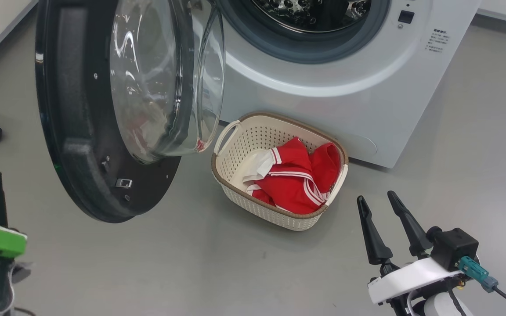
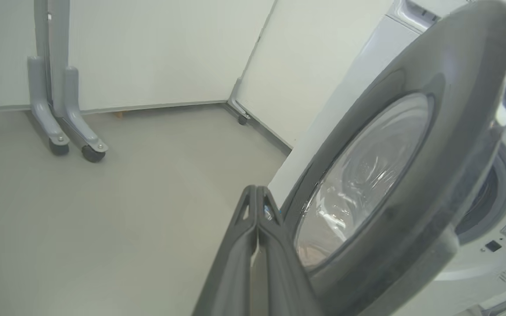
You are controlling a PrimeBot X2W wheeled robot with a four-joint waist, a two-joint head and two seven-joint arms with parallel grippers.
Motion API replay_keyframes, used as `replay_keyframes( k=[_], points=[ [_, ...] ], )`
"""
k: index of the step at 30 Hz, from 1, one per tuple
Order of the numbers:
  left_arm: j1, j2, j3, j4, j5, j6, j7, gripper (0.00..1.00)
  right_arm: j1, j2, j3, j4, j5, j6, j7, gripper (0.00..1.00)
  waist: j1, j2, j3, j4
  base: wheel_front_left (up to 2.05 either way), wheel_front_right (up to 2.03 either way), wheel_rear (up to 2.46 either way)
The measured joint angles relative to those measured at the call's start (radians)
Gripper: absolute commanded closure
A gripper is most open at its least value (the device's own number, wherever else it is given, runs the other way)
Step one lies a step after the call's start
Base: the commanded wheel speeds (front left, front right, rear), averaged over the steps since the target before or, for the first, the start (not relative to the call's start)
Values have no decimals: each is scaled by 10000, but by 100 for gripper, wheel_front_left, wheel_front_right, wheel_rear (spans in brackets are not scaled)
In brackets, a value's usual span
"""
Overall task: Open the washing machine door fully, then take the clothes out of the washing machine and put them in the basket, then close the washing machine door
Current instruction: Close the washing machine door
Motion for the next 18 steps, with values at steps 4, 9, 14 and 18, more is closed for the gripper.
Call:
replay_keyframes(
  k=[4, 9, 14, 18],
  points=[
    [-732, -535, 849, 222, -1908, 54, 871, 100, -16, -42, -29, 0, 0, 0, 0, 0, 0, 0, 132, -118, 0, 0, 0],
    [-1518, -1223, 2017, 627, -4247, 869, 1870, 100, -80, -67, -15, 0, 0, 0, 0, 0, 0, 0, 276, -246, 0, 0, 0],
    [-2412, -1308, 2886, 920, -5795, 1735, 2729, 100, -188, -88, -69, 0, 2, 2, -2, 0, 0, 0, 371, -345, 0, 0, 0],
    [-2718, -1315, 3279, 1177, -6299, 2429, 3116, 100, -187, -102, -81, 4, 2, 2, -2, 0, 0, 0, 376, -367, 0, 0, 0]
  ],
)
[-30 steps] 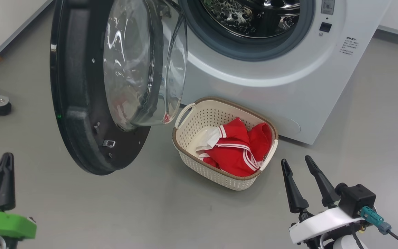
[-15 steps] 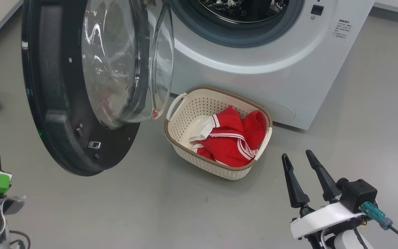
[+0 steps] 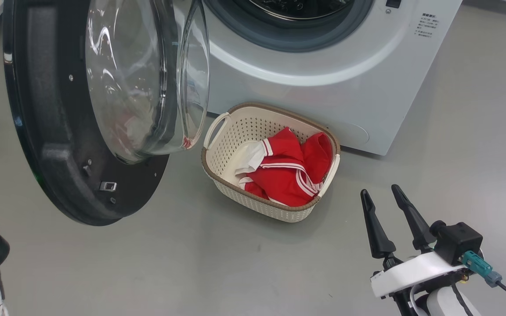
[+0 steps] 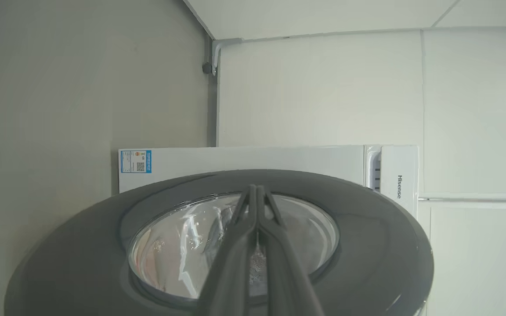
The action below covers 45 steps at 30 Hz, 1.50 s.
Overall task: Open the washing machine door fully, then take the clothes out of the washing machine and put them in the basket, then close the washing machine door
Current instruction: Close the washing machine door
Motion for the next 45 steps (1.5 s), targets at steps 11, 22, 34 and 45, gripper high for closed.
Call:
replay_keyframes(
  k=[11, 22, 34, 45],
  points=[
    [-326, 322, 148, 823, -708, 174, 1246, 100, -1, 4, 13, 17, 0, 0, 0, 0, 0, 0, -106, -96, 0, 0, 0],
    [-298, 527, -667, 1177, -690, 134, 2665, 100, -1, 12, 29, 31, 0, 0, 0, 0, 0, 0, -189, -148, 0, 0, 0],
    [-31, 299, -1264, 863, -865, 132, 3739, 100, -1, 35, -44, 38, 2, 0, 0, 0, 0, 0, -231, -154, 0, 0, 0],
    [246, 19, -1352, 320, -1058, 132, 4040, 100, -2, 150, -88, 63, 15, 2, 0, 0, 0, 0, -356, -235, 0, 0, 0]
  ],
)
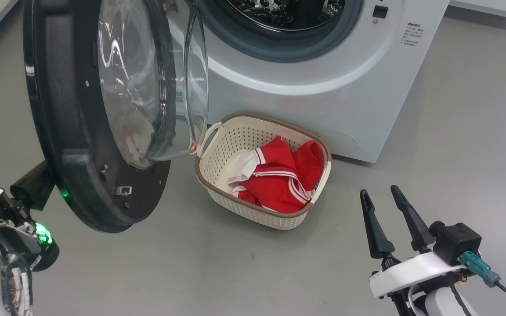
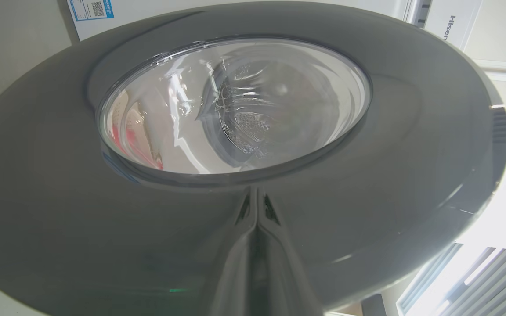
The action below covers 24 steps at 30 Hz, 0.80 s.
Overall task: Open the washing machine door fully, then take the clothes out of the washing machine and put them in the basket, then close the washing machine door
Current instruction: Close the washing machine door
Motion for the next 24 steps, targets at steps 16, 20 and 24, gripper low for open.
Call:
replay_keyframes(
  k=[16, 20, 24],
  points=[
    [447, -309, -255, -428, -420, 0, 88, 100, -1, 79, 48, 92, 2, 0, 0, 0, 0, 0, -221, -633, 0, 0, 0],
    [489, -336, -314, -510, -514, 0, 86, 100, -1, 86, 42, 119, 2, 0, 0, 0, 0, 0, -238, -880, 0, 0, 0],
    [578, -364, -368, -585, -606, 0, 73, 100, -2, 121, 21, 125, 4, 0, 0, 0, 0, 0, -266, -1161, 0, 0, 0]
  ],
)
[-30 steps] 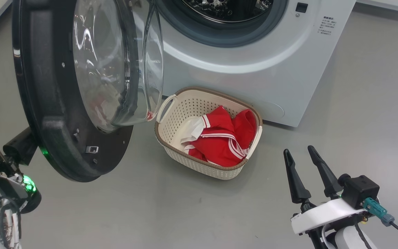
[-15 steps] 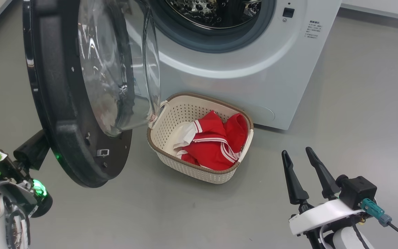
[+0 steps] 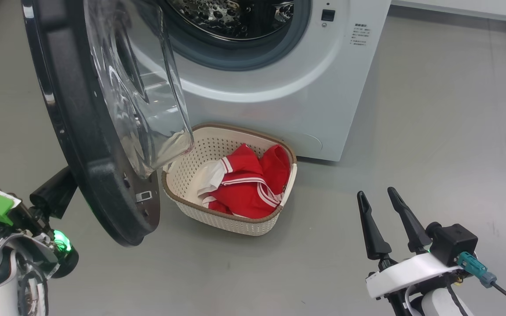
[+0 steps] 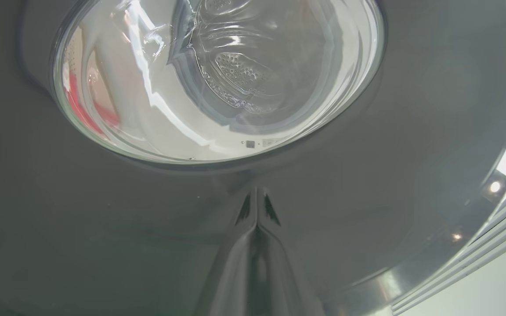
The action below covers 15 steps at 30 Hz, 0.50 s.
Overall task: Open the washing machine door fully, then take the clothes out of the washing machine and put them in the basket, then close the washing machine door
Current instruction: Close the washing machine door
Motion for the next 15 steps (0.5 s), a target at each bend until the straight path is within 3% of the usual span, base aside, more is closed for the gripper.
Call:
replay_keyframes(
  k=[15],
  points=[
    [202, -71, -405, -205, -529, 0, -257, 100, 1, 59, -67, 48, 0, 0, 0, 0, 0, 0, -45, -1156, 0, 0, 0]
  ],
)
